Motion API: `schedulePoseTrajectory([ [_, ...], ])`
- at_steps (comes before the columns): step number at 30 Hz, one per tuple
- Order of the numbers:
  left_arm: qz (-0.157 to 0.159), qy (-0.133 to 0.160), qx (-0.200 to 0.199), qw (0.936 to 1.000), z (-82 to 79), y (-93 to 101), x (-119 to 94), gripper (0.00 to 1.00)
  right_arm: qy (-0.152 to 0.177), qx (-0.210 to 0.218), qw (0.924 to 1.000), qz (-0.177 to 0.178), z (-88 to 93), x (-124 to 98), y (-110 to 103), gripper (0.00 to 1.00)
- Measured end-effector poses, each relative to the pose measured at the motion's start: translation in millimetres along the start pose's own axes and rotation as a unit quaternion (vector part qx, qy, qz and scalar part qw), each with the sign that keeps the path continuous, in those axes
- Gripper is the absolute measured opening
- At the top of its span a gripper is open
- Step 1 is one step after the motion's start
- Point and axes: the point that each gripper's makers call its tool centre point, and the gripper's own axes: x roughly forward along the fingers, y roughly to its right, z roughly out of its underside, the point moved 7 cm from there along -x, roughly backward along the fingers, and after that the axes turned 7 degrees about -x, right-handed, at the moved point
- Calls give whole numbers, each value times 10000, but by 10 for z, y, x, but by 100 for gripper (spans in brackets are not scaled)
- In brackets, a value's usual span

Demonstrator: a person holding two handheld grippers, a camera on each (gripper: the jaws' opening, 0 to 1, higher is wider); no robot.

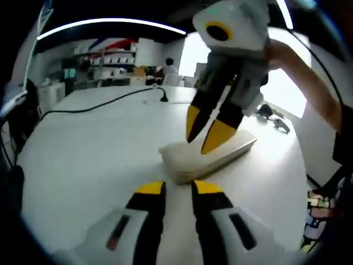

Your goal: Arrange the utensils inside the cutlery case until each visible utensil rests in its matching compartment.

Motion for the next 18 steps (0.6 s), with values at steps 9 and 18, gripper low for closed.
schedulePoseTrajectory([
  [9, 49, 230, 105, 9997, -29, -9, 23, 21, -59, 188, 9998, -45, 12, 74, 49, 14],
  [18, 274, 195, 44, 9994, 20, 43, 43, 26, -35, 203, 9996, -171, -111, 130, -4, 14],
])
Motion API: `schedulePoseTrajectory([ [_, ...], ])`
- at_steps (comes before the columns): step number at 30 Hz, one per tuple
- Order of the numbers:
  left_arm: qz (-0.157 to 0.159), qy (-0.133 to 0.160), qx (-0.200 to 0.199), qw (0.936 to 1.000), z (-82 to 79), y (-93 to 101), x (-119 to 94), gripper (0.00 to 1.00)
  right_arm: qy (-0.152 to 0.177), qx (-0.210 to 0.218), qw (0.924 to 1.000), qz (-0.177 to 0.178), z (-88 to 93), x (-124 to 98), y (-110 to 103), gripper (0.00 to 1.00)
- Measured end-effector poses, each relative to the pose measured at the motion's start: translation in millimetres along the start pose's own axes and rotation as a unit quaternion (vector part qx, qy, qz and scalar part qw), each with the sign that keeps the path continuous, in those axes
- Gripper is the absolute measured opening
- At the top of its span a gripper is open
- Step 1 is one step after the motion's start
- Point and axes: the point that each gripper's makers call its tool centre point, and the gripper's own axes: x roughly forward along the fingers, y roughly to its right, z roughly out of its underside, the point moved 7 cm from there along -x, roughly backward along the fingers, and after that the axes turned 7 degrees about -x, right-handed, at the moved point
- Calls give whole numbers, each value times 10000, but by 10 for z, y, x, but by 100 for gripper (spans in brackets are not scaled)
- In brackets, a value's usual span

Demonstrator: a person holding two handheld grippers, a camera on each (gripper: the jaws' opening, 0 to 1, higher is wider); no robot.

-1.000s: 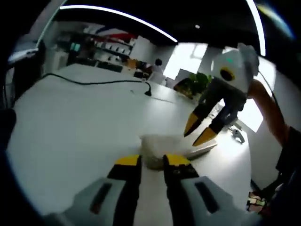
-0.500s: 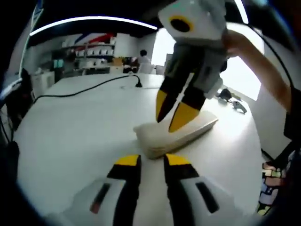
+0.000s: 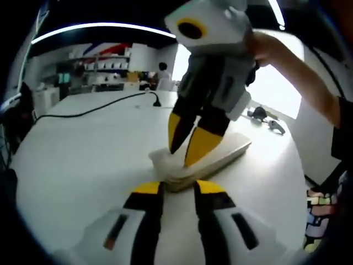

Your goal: Arrange the utensils inside the cutlery case until each visible utensil rests in its matching compartment.

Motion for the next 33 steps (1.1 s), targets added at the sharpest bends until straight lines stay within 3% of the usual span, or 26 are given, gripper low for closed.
schedulePoseTrajectory([
  [17, -87, 84, -39, 9999, 13, -26, 27, 23, -141, 191, 9996, 118, 1, 12, -42, 12],
  [22, -55, 25, 123, 9999, 18, 3, 45, 26, -259, 229, 9994, 86, -11, 17, -43, 9],
  [33, -43, -42, 83, 9999, 46, -2, 84, 28, -395, 241, 9989, 38, -19, 19, -28, 7],
])
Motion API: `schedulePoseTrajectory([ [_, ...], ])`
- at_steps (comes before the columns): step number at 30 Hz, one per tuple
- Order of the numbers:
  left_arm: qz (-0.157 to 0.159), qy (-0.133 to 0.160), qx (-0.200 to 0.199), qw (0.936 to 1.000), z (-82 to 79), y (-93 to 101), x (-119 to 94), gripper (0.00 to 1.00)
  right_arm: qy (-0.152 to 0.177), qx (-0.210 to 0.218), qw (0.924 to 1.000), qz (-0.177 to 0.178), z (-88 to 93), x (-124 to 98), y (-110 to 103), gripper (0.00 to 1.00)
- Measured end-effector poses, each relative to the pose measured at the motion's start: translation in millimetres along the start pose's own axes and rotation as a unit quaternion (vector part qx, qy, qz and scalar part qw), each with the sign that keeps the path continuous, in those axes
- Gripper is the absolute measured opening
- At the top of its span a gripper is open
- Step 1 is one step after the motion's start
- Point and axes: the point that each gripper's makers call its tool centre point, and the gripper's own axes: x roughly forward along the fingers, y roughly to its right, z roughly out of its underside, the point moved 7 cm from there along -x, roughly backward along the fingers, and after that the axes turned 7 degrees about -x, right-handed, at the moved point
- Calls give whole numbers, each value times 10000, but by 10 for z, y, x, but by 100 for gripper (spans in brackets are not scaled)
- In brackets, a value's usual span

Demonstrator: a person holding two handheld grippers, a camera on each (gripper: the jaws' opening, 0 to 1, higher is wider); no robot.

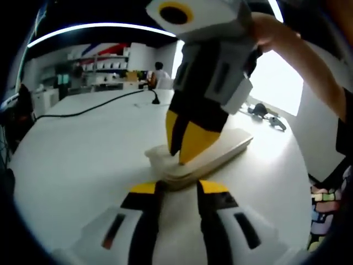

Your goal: Arrange the utensils inside the cutlery case until each visible utensil rests in its matching compartment.

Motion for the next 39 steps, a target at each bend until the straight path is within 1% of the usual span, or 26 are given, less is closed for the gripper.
schedulePoseTrajectory([
  [3, 0, 2, -4, 10000, 2, 3, 0, 28, -128, 14, 9999, 16, -25, 4, -6, 7],
  [4, 0, 2, -4, 10000, 2, 5, 0, 29, -194, -49, 9998, 45, -32, 2, -15, 7],
  [6, 7, 4, -16, 10000, 3, 6, 0, 29, -209, -30, 9998, -32, -43, 15, -15, 5],
  [7, 7, 7, -19, 10000, 3, 5, 1, 29, -276, 99, 9993, 214, -24, 8, 18, 4],
  [8, 6, 9, -25, 10000, 2, 4, 0, 29, -199, 32, 9998, -38, -37, 54, -40, 3],
  [12, -1, 6, -11, 10000, 4, 4, 1, 29, -253, -70, 9997, 24, -36, 34, -59, 3],
  [15, -4, 4, -3, 10000, 6, 10, 2, 29, -255, -6, 9997, -58, -32, 35, -29, 3],
  [17, -11, 5, 7, 10000, 8, 14, 3, 29, -226, 182, 9994, -185, -22, 40, -1, 2],
  [21, -11, 10, 4, 10000, 11, 17, -1, 29, -70, 293, 9991, -300, 16, 35, 31, 0],
  [23, -1, 15, -18, 10000, 11, 7, -4, 28, 30, 280, 9992, -281, 31, 28, 20, 0],
  [26, 23, 24, -92, 10000, 9, -5, -8, 28, 218, 147, 9994, -221, 49, 19, 23, 0],
  [28, 36, 23, -105, 9999, 8, -5, -6, 28, 363, 113, 9989, -282, 70, 11, 42, 0],
  [29, 43, 22, -106, 9999, 8, -3, -4, 28, 433, 170, 9983, -336, 77, 9, 56, 1],
  [31, 68, 25, -98, 9999, 8, 3, -1, 29, 520, 151, 9975, -448, 86, 0, 61, 4],
  [33, 83, 22, -107, 9999, 7, 8, 0, 30, 529, 95, 9977, -403, 80, -3, 78, 5],
  [35, 81, 12, -101, 9999, 7, 10, -3, 31, 494, 7, 9986, -210, 67, -27, 133, 7],
  [39, 70, -2, -58, 10000, 3, 9, -15, 32, 470, 24, 9988, -157, 44, -36, 197, 8],
])
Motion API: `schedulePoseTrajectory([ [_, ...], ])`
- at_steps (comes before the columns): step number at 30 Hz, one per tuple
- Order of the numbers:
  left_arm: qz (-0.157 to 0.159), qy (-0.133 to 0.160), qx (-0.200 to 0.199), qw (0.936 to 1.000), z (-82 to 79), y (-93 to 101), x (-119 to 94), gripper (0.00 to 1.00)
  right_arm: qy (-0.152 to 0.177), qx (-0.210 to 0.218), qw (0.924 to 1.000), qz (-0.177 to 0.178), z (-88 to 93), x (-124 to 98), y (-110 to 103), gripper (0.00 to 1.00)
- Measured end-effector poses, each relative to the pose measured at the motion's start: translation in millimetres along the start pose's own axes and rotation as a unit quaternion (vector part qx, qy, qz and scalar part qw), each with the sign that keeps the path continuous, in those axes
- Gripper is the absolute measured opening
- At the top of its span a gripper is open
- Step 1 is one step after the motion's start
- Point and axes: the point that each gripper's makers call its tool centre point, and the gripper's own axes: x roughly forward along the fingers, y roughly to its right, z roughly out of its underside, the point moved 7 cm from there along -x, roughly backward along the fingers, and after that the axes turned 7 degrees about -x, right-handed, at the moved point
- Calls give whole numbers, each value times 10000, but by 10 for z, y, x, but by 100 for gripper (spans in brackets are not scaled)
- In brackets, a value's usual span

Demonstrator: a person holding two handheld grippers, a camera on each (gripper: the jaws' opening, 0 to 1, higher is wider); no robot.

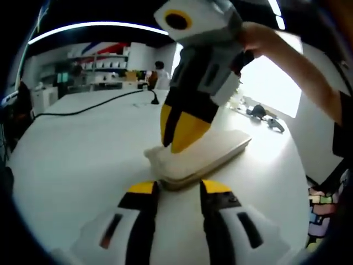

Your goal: Arrange the utensils inside the cutlery case until each visible utensil rests in its matching compartment.

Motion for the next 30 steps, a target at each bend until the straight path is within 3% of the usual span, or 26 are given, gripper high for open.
schedulePoseTrajectory([
  [12, 252, 368, -607, 9972, -107, -13, -1, 35, -236, -59, 9995, 177, -22, 39, 60, 6],
  [21, 162, 455, -972, 9941, -91, 9, 71, 34, -285, -73, 9995, 149, -11, 30, -15, 9],
  [26, 155, 502, -1140, 9921, -79, 12, 88, 33, -492, -584, 9970, 93, 98, -13, -55, 13],
  [30, 154, 509, -1147, 9920, -75, 17, 86, 33, -372, -842, 9957, 68, 125, -20, -86, 17],
])
